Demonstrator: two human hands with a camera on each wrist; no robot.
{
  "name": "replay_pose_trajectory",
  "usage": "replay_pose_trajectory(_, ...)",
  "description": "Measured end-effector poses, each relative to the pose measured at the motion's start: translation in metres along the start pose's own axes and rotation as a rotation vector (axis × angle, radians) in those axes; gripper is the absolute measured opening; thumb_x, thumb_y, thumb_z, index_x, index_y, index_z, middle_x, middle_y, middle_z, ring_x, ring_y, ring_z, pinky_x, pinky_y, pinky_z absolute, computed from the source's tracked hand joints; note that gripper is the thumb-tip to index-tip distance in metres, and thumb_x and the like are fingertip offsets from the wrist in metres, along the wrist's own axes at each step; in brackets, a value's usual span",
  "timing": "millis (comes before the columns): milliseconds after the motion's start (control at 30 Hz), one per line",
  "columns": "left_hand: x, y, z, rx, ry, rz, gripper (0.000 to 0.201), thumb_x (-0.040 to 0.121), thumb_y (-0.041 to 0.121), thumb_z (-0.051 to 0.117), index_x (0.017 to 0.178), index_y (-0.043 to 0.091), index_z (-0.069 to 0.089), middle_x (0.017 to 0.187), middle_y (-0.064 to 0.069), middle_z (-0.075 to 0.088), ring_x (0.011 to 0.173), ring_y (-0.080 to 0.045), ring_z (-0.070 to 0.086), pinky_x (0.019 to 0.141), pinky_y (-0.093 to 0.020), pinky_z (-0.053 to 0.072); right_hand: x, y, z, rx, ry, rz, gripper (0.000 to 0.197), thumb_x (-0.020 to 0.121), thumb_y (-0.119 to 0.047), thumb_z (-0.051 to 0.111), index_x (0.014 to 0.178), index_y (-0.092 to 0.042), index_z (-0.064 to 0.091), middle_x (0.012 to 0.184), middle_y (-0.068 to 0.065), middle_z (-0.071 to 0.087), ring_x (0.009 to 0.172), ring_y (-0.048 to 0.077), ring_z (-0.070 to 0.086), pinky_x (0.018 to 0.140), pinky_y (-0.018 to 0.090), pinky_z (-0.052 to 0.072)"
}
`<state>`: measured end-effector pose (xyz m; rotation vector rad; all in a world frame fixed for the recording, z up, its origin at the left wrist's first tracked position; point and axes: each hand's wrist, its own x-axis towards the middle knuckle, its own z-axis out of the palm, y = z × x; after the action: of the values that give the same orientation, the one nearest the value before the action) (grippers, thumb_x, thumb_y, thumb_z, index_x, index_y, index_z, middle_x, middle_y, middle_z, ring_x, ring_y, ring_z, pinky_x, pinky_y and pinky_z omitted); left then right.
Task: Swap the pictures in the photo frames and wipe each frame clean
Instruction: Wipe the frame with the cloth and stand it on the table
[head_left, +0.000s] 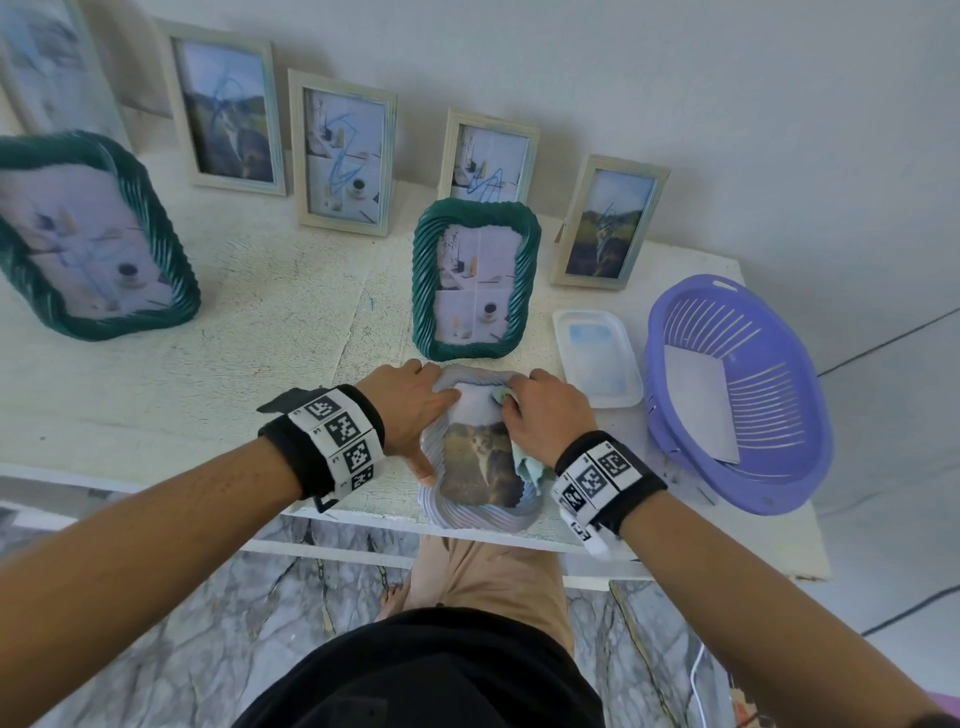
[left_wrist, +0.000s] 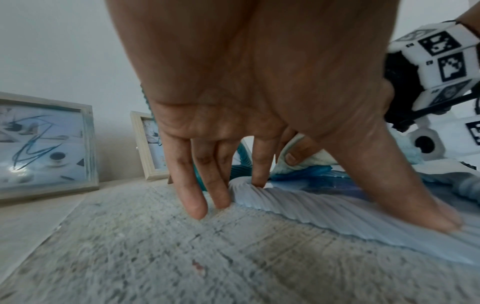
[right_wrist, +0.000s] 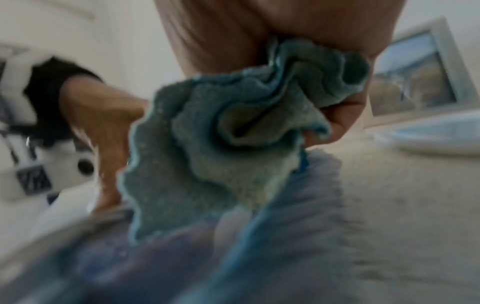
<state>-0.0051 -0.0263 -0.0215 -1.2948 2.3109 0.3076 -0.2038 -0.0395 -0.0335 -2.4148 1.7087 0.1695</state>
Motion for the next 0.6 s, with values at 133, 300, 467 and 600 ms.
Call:
replay_pose_trajectory(133,-0.001,-0.003,0.005,-0.068,0.021,0.007,0.111,0.06,0.079,0.067,0.146,0.022,0.027,0.138,-0.007,0.039,0.12,-0.024,0.041,0.085,-0.036,0.044,0.007,-0.012,0.003,0.2,0.002,0.083,0.027,0.096,-0.029,0.044,0.092,-0.007,0.059,0.096,0.014,0.061,0.089,0.033,0.059,0.066,0.032,0.037)
replay_pose_trajectory(300,-0.002,-0.004,0.006,-0.143,0.043,-0.002,0.116,0.056,0.077,0.072,0.147,0.021,0.025,0.139,-0.004,0.037,0.122,-0.022,0.04,0.089,-0.037,0.044,0.004,-0.016,0.009,0.271,0.042,0.07,0.024,0.095,-0.028,0.047,0.095,-0.008,0.061,0.1,0.012,0.059,0.092,0.033,0.059,0.069,0.032,0.038)
replay_pose_trajectory(467,-0.003,-0.007,0.01,-0.208,0.072,-0.009,0.121,0.053,0.076,0.074,0.148,0.021,0.023,0.141,-0.001,0.036,0.124,-0.02,0.039,0.092,-0.038,0.044,0.001,-0.022,0.011,0.257,0.031,-0.002,0.029,0.096,-0.029,0.047,0.116,-0.018,0.064,0.111,0.005,0.056,0.1,0.029,0.058,0.075,0.034,0.045)
replay_pose_trajectory(600,-0.003,-0.008,0.01,-0.214,0.08,-0.015,0.122,0.053,0.077,0.074,0.148,0.021,0.022,0.14,0.0,0.038,0.123,-0.02,0.04,0.091,-0.038,0.046,0.0,-0.035,0.012,0.173,0.003,-0.103,0.033,0.097,-0.032,0.044,0.126,-0.024,0.059,0.118,0.004,0.056,0.101,0.028,0.059,0.075,0.033,0.046)
